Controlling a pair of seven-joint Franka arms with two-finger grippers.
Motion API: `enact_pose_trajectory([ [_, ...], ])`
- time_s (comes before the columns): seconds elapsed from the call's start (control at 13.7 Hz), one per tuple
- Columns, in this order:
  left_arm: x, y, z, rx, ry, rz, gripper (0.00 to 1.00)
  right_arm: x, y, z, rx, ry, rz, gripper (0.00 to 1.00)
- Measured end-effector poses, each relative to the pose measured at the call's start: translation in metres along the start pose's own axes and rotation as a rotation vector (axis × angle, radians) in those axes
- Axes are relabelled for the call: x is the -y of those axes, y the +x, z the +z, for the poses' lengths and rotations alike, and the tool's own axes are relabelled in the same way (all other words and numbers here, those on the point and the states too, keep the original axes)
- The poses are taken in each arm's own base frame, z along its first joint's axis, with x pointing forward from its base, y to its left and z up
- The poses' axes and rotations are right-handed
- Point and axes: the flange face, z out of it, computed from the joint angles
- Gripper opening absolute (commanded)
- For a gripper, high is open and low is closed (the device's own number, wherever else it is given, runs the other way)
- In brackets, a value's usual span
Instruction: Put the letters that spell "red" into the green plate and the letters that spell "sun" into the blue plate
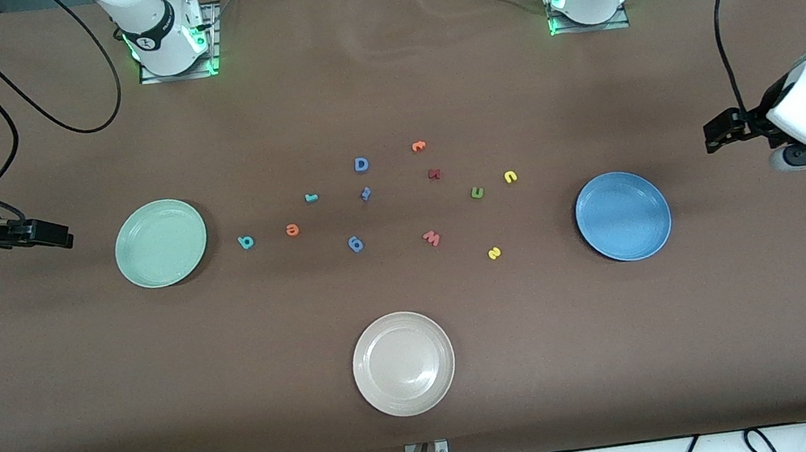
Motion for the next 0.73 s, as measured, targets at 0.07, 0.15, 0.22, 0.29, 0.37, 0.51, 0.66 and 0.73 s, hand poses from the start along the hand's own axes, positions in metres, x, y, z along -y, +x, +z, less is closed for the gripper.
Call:
enact_pose_trajectory([
  [0.07, 0.0037, -0.0021, -0.0027, 0.0, -0.001, -0.003, 1.0, 0.0, 0.0, 0.0, 0.0, 0.0, 0.0, 1.0],
  [0.15, 0.0038, -0.004, -0.0048, 0.001, -0.002, 0.002, 1.0, 0.0, 0.0, 0.0, 0.0, 0.0, 0.0, 1.0],
  [0.22, 0.0023, -0.005, -0.006, 0.001, -0.002, 0.008, 1.0, 0.0, 0.0, 0.0, 0.0, 0.0, 0.0, 1.0],
  [0.29, 0.001, -0.0054, -0.0058, 0.003, -0.002, 0.011, 1.0, 0.0, 0.0, 0.0, 0.0, 0.0, 0.0, 1.0],
  [0.37, 0.0003, -0.0062, -0.0047, 0.012, -0.003, 0.013, 1.0, 0.0, 0.0, 0.0, 0.0, 0.0, 0.0, 1.0],
  [0.51, -0.0004, -0.0081, -0.0031, 0.03, -0.004, 0.018, 1.0, -0.0003, 0.0, 0.0, 0.0, 0.0, 0.001, 1.0],
  [0.66, -0.0004, -0.0089, -0.0025, 0.037, -0.004, 0.019, 1.0, -0.0007, 0.0001, 0.0, 0.0, 0.0, 0.003, 1.0],
  [0.73, -0.0004, -0.0089, -0.0025, 0.038, -0.004, 0.019, 1.0, -0.0008, 0.0001, -0.0001, 0.0, 0.0, 0.004, 1.0],
])
